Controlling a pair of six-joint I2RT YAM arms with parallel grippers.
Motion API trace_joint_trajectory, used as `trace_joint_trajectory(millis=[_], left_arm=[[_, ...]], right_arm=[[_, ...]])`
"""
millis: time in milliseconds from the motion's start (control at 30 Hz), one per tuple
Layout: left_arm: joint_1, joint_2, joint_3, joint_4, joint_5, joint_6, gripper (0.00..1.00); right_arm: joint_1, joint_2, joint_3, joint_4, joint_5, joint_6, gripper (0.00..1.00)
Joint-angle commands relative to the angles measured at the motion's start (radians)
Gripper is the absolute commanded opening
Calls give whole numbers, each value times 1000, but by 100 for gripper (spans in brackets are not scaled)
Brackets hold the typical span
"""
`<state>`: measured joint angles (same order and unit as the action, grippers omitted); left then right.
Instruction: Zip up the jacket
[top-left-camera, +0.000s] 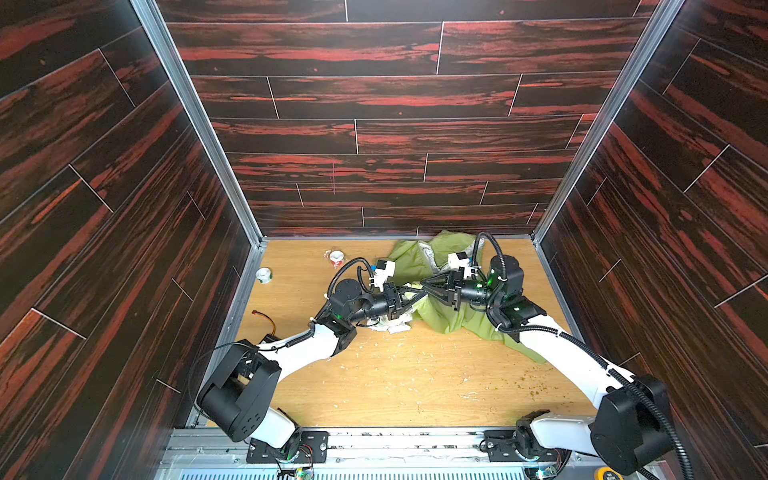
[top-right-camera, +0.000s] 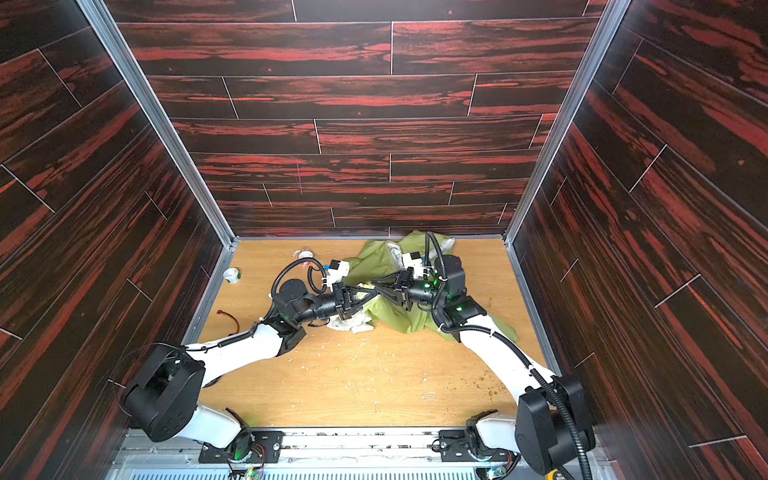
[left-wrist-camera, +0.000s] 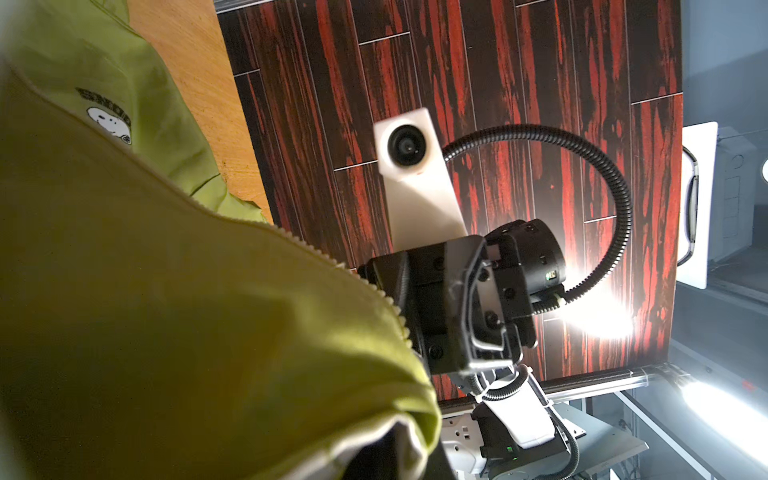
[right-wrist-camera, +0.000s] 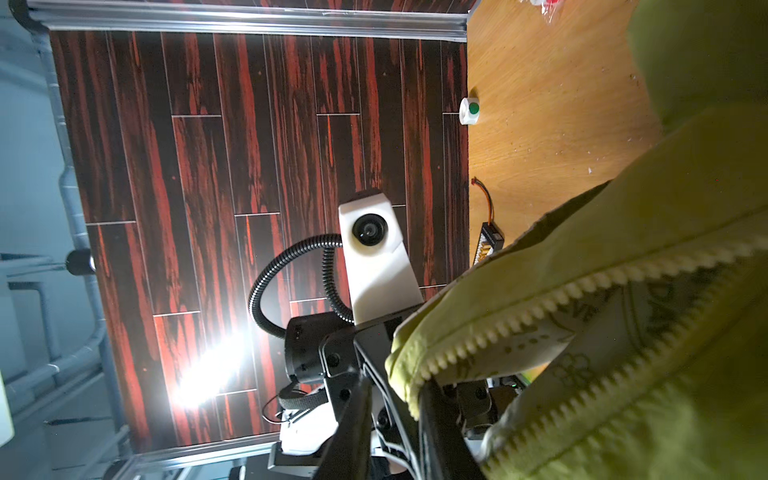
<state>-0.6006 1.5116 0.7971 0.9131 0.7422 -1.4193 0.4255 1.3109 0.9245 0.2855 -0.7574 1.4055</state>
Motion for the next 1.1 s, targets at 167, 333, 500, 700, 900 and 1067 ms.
trace_joint_trajectory(millis=[167,333,500,700,900,1067], left_arm=[[1,-19,21,8,4,-8,0],[1,-32,19,-21,-4,-10,11],[0,-49,14,-38,-9,-10,18],[1,-66,8,-42,-17,-13,15],[1,-70,-6,-7,-26,-49,24],[1,-78,-15,1,-32,-65,30]], right_arm=[[9,12,-22,49,-21,20,11],[9,14,-20,51,-16,19,0],[9,12,-15,53,-8,23,0],[13,5,-30,65,0,30,0],[14,-14,-56,84,9,47,0],[14,-27,-62,79,19,48,0]])
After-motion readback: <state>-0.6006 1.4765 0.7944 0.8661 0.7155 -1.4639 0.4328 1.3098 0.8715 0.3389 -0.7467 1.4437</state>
